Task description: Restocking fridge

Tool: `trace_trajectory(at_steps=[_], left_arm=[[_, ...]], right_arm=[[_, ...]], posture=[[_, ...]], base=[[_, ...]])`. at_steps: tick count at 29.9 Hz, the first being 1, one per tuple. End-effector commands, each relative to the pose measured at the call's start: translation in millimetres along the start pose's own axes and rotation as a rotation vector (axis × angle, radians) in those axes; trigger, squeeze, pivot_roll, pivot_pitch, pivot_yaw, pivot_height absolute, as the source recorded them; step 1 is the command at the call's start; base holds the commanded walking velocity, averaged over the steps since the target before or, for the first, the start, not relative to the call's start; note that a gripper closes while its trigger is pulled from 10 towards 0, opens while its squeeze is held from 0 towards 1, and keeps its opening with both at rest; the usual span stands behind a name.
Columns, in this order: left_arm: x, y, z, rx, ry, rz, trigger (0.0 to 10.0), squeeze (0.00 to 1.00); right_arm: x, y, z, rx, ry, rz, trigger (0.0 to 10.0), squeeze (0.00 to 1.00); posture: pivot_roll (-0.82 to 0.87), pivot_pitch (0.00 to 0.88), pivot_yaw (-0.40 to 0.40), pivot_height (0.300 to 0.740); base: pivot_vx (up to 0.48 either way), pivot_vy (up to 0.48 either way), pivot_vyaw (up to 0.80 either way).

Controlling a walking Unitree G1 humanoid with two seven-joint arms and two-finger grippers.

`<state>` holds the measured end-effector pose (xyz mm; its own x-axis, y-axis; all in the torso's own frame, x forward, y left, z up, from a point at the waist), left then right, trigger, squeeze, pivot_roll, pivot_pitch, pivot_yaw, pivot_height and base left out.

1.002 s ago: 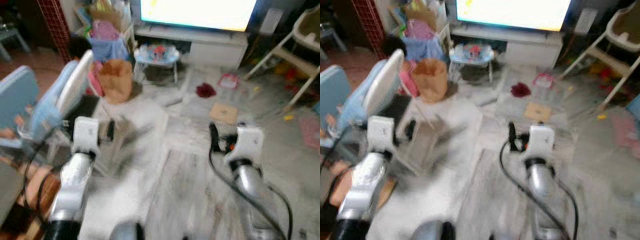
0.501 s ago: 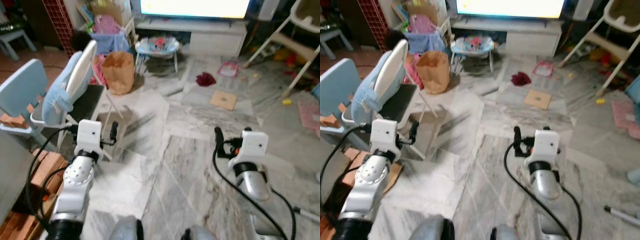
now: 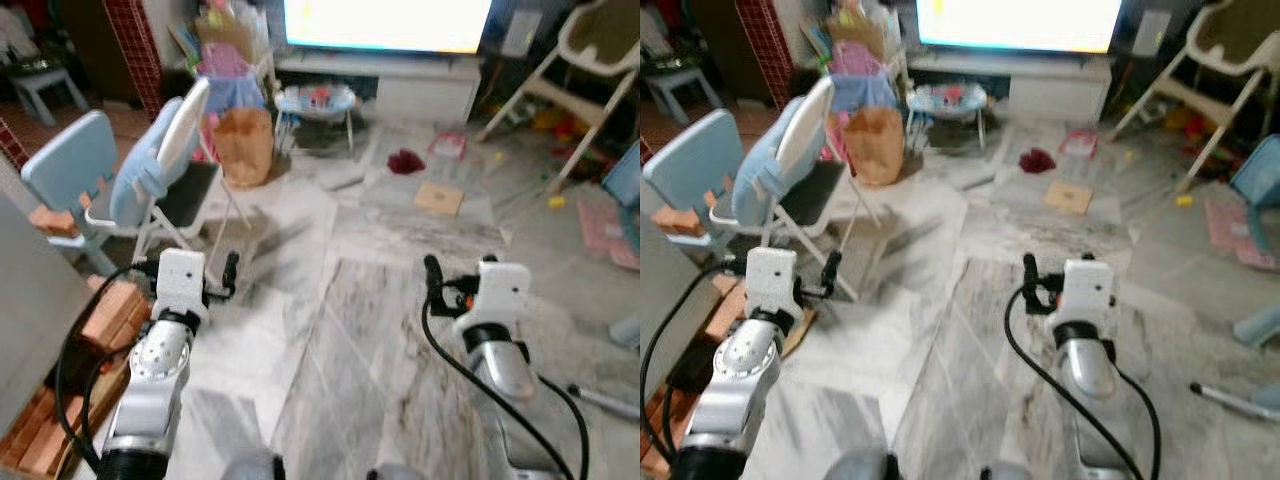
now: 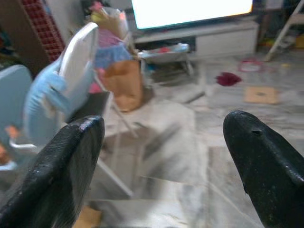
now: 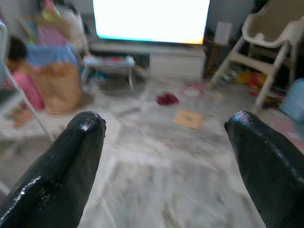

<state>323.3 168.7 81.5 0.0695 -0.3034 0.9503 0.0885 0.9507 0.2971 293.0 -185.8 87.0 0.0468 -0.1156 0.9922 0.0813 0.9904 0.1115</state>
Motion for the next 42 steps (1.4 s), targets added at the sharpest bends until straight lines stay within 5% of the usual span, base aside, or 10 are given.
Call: trace_trajectory(at_steps=[1,26,42], left_arm=[[-0.2,0.8,-0.8,-0.012,0.007,-0.025,10.0,0.0],[-8.9,4.8,8.3,-0.009,0.008,0.003,10.0,0.0],[-5.7,8.8,12.3,0.005,0.001,0.004,10.0,0.0]], right_arm=[[9.6,2.0,-4.1,0.0,-0.034,-0.014,10.0,0.0],[4.3,4.2,-2.5,0.0,-0.024,-0.006,10.0,0.0],[8.7,15.8,-19.0,0.064,-0.03,0.005,10.0,0.0]], posture=[[-0.04,0.049,0.024,0.74],[-0.02,0.041,0.02,0.74],[0.02,0.045,-0.024,0.74]], base=[[0.0,0.48,0.0],[0.0,0.48,0.0],[0.0,0.48,0.0]])
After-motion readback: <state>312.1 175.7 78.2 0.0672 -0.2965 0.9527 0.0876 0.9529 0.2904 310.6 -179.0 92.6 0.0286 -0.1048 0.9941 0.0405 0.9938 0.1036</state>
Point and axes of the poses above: a point about 5 cm out from each wrist's last joint towards the gripper, its own z axis pointing back from the gripper into the wrist, its own x axis along the axis of the wrist's last joint, y = z × x, the point moved 5 cm from there along -z, pointing out of the wrist towards the gripper, and after that the axes turned 8 degrees about -z, right-handed, at the moved point
